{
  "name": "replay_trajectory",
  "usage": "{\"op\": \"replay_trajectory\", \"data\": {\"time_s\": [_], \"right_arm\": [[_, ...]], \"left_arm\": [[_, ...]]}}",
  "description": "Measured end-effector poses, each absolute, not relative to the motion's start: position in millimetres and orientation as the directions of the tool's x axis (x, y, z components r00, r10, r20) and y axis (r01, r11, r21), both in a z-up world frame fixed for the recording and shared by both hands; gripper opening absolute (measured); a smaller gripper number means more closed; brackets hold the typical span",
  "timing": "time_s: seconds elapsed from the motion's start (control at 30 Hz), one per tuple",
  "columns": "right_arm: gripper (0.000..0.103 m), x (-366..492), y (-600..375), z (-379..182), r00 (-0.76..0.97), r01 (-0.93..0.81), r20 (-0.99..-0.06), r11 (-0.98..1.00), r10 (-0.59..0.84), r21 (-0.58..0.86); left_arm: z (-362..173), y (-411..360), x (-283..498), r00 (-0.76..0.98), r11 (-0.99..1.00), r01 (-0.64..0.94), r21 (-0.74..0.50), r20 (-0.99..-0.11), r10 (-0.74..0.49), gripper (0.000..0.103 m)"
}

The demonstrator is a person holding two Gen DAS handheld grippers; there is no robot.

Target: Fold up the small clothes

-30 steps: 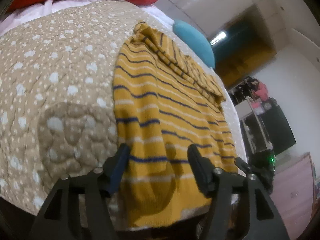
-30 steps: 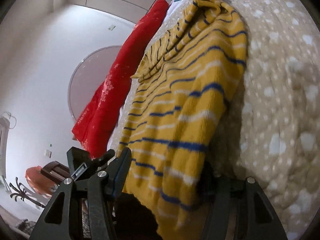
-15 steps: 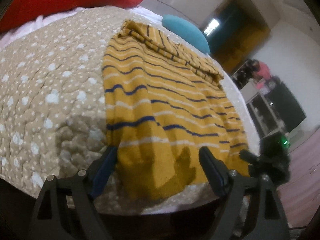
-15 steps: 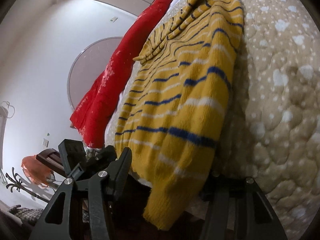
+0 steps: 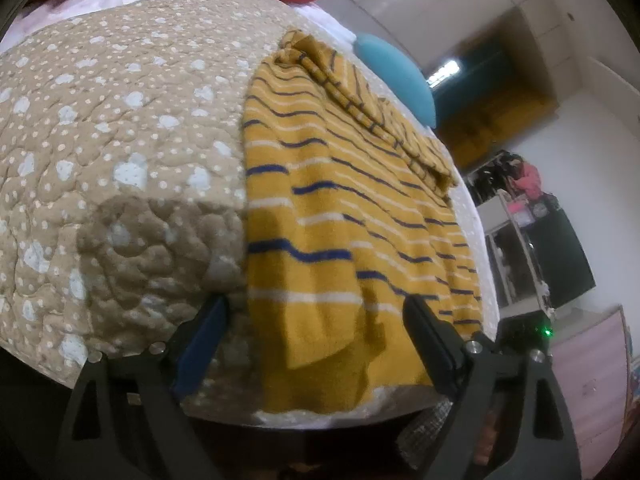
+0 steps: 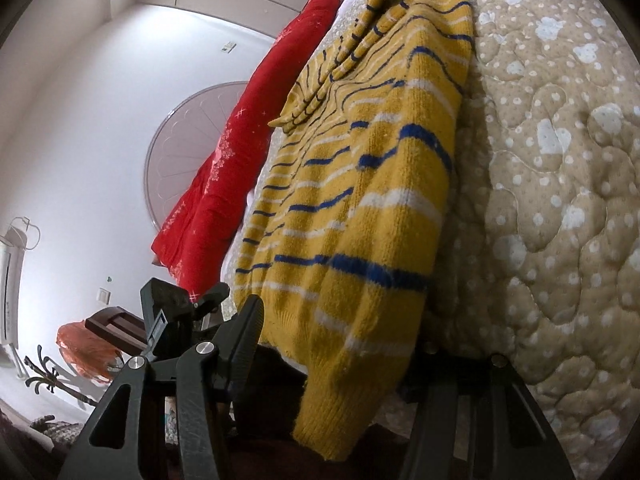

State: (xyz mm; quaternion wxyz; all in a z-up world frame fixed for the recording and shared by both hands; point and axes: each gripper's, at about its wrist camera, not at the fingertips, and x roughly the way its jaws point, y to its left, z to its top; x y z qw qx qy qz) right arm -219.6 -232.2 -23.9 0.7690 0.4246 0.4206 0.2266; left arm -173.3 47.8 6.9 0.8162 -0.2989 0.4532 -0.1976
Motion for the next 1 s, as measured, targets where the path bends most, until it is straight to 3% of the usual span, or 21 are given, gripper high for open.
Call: {"op": "replay_trajectory", "data": {"time_s": [0.1,0.23,0.4,0.43,0.47,0.5,0.6,0.9,1.0], "right_arm": [[0.061,-222,-223,-17,0.541,-0.003,-0.499,0.595,0.677,0.804],[0.063,-220,-208,-14,0.525,-0.017,-0.539,0.641,0.659,0.767],[0.058,-215,-210,-14,0.514,-0.005,-0.553,0.647,0.656,0.763],[0.045,-214,-209,-13,0.52,0.005,-0.57,0.665,0.636,0.746],[0.025,-213,-208,-12,0.523,0.024,-0.595,0.687,0.61,0.726],[0.019,-211,-206,-13,0.522,0.053,-0.624,0.708,0.582,0.705],[0.014,-212,-210,-11,0.524,0.081,-0.624,0.696,0.579,0.713],[0.01,-263,-196,58,0.551,-0.097,-0.546,0.698,0.631,0.709],[0.011,-286,-184,57,0.514,-0.111,-0.59,0.73,0.622,0.674]], "left_arm": [[14,36,-181,0.464,0.695,0.104,-0.711,-0.584,-0.666,0.065],[14,20,-179,0.451,0.733,0.139,-0.666,-0.616,-0.646,0.065],[3,25,-162,0.437,0.693,0.074,-0.717,-0.601,-0.668,0.063],[4,25,-161,0.439,0.699,0.064,-0.712,-0.609,-0.661,0.047],[4,25,-160,0.439,0.73,0.045,-0.682,-0.642,-0.628,0.033],[4,27,-157,0.435,0.761,0.022,-0.649,-0.679,-0.592,0.008],[10,45,-159,0.455,0.727,-0.007,-0.686,-0.65,-0.609,0.008],[72,57,-220,0.574,0.791,0.144,-0.594,-0.602,-0.556,0.007],[67,54,-228,0.563,0.807,0.15,-0.571,-0.622,-0.544,0.007]]}}
